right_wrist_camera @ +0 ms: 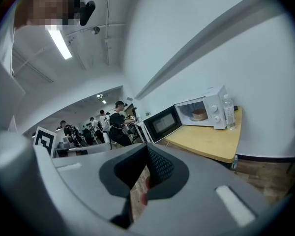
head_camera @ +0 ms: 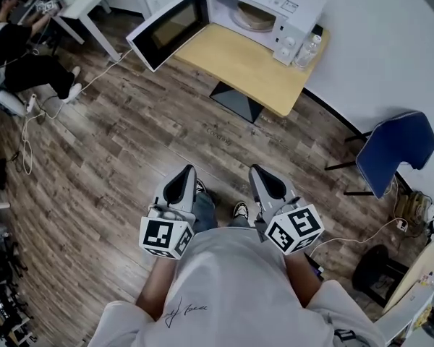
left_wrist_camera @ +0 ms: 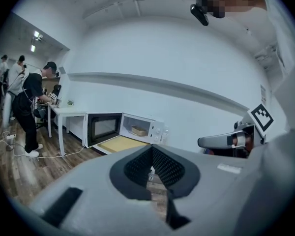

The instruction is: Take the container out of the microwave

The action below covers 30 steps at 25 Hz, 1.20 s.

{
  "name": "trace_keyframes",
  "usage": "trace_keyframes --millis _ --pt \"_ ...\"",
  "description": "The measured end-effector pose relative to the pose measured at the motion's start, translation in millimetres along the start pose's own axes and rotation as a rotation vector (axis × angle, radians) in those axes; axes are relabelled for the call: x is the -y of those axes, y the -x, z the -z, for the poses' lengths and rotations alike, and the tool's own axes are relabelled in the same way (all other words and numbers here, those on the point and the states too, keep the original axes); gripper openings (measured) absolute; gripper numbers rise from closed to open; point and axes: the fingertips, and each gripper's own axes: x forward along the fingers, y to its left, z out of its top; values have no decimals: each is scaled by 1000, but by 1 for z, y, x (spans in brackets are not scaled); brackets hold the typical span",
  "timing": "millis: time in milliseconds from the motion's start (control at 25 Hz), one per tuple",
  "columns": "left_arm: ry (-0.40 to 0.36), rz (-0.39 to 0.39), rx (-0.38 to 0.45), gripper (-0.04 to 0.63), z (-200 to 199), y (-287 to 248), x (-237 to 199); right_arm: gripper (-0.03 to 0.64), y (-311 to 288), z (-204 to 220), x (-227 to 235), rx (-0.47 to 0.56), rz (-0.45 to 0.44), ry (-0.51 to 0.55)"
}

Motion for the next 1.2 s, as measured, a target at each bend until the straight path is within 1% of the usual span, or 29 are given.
trace_keyframes --millis 120,200,320,400,480,560,680,800,880,1040,1200 --pt "-13 29 -11 0 -8 -10 -25 11 -29 -7 -12 -4 16 16" --pt "-22 46 -10 0 -16 -15 -41 11 -46 -13 -20 4 16 9" --pt "-12 50 41 0 -38 -18 -64 12 -68 -22 -31 25 0 -16" --pt "8 59 67 0 -51 -18 -77 12 -80 -26 -38 30 12 -24" --pt "8 73 69 0 -59 -22 -89 12 -91 -31 -42 39 28 -23" --pt "-7 82 63 0 -63 -29 -101 12 -100 -34 -46 52 32 -27" --pt "-14 77 69 0 -65 -30 -117 12 -109 -30 -51 44 42 -18" --pt "7 63 68 0 -70 -31 -136 12 -115 -29 -42 41 92 -47" --pt "6 74 60 0 -71 -35 -141 12 -118 -31 -37 39 106 -65" --pt "10 105 60 0 -74 -53 -140 12 -135 -42 -31 35 92 -38" --pt "18 127 101 -2 -88 -83 -140 14 -162 -62 0 73 145 -27"
